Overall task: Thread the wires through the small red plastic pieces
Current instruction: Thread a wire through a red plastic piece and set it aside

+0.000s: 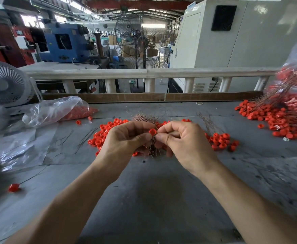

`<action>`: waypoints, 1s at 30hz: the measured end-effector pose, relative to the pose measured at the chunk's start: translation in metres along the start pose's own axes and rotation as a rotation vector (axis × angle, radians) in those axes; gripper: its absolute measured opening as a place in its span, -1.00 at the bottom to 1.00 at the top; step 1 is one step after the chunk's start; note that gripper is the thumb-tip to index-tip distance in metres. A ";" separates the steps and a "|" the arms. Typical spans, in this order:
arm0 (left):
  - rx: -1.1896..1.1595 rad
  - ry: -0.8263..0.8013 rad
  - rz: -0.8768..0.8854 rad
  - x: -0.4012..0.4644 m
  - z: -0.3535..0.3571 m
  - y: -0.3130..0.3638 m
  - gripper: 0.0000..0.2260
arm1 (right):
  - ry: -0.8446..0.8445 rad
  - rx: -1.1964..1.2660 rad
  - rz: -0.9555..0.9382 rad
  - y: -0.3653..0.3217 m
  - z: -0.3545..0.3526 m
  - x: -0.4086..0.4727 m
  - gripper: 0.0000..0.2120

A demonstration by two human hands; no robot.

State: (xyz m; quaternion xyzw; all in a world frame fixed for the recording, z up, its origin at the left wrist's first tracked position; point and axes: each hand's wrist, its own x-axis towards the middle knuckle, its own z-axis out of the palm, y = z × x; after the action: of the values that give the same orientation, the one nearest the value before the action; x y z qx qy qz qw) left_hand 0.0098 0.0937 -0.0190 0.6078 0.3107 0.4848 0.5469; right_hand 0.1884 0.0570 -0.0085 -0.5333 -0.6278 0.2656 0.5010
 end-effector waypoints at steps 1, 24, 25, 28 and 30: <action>-0.018 0.005 -0.004 0.000 0.000 0.000 -0.81 | 0.002 -0.005 -0.004 0.000 0.000 0.000 -0.91; -0.177 0.021 -0.084 0.003 -0.001 0.003 -0.81 | -0.075 0.137 0.038 0.004 0.005 -0.001 -0.91; -0.179 0.018 -0.081 0.003 -0.001 0.002 -0.81 | -0.071 0.151 0.050 0.004 0.005 -0.001 -0.92; -0.192 0.012 -0.070 0.003 0.000 0.003 -0.81 | -0.064 0.166 0.089 0.004 0.005 0.000 -0.87; -0.212 0.006 -0.069 0.003 0.000 0.003 -0.80 | -0.068 0.151 0.116 0.004 0.005 0.000 -0.84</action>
State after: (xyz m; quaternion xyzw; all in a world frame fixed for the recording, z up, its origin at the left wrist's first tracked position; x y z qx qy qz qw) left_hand 0.0101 0.0956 -0.0153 0.5338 0.2801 0.4979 0.6236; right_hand 0.1855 0.0596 -0.0139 -0.5201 -0.5906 0.3586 0.5021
